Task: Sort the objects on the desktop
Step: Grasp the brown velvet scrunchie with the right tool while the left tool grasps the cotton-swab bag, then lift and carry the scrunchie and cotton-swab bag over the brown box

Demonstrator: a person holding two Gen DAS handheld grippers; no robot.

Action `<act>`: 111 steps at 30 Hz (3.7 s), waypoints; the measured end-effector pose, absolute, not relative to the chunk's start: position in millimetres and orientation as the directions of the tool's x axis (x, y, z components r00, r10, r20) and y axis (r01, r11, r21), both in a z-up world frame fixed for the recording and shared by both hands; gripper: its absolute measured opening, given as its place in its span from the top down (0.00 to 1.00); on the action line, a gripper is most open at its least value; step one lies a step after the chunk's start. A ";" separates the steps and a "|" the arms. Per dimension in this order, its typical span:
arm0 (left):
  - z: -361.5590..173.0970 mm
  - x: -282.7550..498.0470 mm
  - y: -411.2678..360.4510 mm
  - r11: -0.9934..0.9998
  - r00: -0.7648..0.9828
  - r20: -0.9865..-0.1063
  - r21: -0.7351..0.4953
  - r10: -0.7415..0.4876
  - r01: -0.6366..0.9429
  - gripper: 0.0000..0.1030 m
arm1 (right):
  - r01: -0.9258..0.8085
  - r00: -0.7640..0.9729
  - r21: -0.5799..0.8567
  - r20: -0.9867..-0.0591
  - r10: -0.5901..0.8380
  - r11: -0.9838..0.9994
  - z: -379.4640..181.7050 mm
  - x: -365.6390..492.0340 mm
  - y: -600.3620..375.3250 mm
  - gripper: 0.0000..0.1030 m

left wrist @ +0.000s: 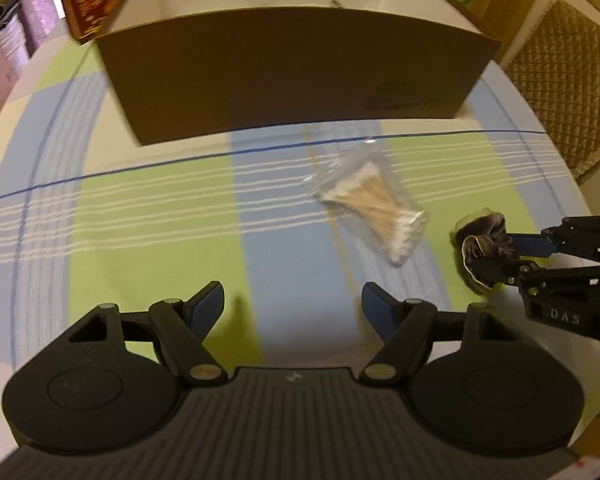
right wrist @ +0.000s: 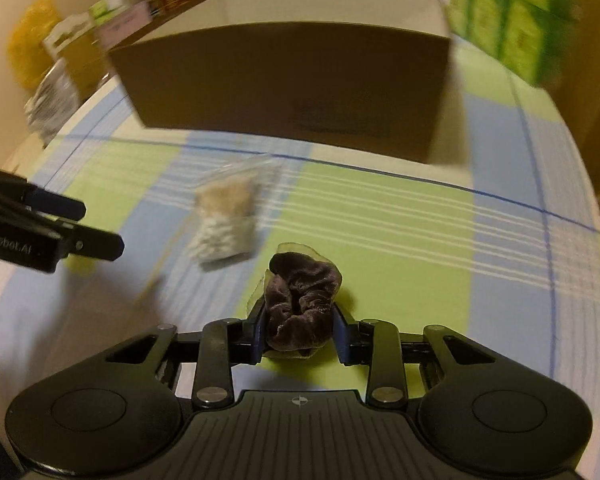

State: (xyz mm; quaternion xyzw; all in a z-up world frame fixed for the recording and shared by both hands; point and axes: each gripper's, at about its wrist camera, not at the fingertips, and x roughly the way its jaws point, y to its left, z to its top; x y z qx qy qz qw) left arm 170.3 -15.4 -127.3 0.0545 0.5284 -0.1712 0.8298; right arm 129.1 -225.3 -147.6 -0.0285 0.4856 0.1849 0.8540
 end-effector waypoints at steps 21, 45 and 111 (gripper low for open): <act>-158.1 221.8 -58.8 0.879 0.322 -0.885 -0.171 -0.335 0.446 0.70 | -0.164 0.509 0.143 -0.835 0.208 0.976 -136.9 120.8 -279.7 0.70; -149.6 211.7 -31.2 0.849 0.318 -0.906 -0.077 -0.278 0.523 0.64 | -0.278 0.480 0.080 -0.852 0.210 0.957 -144.5 126.5 -249.6 0.28; -36.9 202.2 3.2 0.859 0.518 -0.751 -0.125 -0.409 0.497 0.81 | -0.448 0.586 0.157 -0.692 0.422 0.880 -51.4 167.9 -209.7 0.74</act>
